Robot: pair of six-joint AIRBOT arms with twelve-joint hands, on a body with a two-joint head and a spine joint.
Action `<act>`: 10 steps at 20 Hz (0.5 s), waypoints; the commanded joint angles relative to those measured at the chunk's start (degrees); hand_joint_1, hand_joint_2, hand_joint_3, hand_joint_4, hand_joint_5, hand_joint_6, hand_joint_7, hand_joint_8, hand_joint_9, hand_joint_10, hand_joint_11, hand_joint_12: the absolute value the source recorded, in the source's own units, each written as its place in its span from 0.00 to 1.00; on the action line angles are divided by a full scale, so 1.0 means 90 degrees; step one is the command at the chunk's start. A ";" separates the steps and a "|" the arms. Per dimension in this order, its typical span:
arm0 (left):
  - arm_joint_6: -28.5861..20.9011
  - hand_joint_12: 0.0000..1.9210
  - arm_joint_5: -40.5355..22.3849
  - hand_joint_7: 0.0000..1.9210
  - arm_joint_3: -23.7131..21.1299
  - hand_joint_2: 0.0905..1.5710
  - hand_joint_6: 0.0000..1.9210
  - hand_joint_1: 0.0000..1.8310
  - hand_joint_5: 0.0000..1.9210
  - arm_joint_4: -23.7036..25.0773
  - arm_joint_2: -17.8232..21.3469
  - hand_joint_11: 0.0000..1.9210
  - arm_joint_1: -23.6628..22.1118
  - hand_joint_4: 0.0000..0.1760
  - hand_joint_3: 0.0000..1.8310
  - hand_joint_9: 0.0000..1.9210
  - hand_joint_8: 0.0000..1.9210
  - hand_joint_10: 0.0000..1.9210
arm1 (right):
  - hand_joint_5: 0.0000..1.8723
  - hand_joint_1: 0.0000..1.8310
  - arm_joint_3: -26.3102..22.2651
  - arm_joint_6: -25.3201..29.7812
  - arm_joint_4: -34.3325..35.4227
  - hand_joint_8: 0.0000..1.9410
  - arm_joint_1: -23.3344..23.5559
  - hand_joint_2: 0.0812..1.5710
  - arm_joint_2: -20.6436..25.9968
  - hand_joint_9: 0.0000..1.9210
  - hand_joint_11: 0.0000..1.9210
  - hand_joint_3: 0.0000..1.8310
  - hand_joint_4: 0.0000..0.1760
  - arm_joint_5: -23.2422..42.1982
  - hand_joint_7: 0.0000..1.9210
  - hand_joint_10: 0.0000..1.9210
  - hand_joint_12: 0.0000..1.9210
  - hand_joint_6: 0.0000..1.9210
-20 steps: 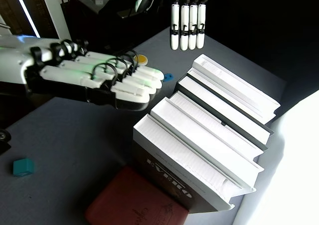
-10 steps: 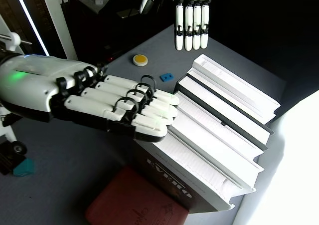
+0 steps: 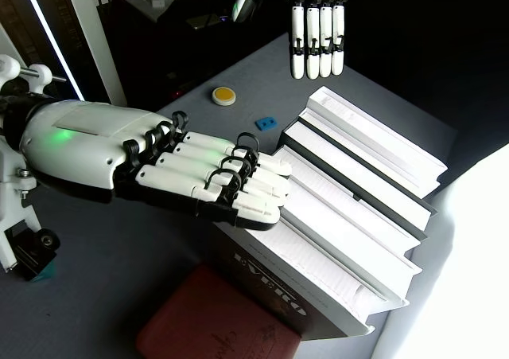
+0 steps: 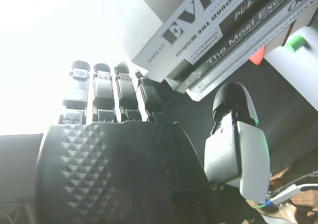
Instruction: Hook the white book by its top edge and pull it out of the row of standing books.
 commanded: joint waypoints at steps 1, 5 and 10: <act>-0.0008 0.00 0.0581 0.00 0.0005 0.66 0.00 0.00 0.00 0.0061 0.0010 0.00 -0.0130 0.00 0.00 0.00 0.00 0.00 | 0.00 0.00 -0.0007 -0.0024 -0.0257 0.00 -0.0020 0.71 0.0027 0.00 0.00 0.00 0.00 0.0561 0.00 0.00 0.00 0.00; -0.0002 0.00 0.0582 0.00 -0.0021 0.65 0.00 0.00 0.00 0.0061 -0.0002 0.00 -0.0190 0.00 0.00 0.00 0.00 0.00 | 0.00 0.00 -0.0187 -0.0199 -0.0234 0.00 -0.0129 0.71 0.0136 0.00 0.00 0.00 0.00 0.0590 0.00 0.00 0.00 0.00; -0.0006 0.00 0.0581 0.00 -0.0134 0.67 0.00 0.00 0.00 0.0061 0.0004 0.00 -0.0216 0.00 0.00 0.00 0.00 0.00 | 0.00 0.00 -0.0770 -0.0563 -0.0170 0.00 -0.0176 0.72 0.0528 0.00 0.00 0.00 0.00 0.0684 0.00 0.00 0.00 0.00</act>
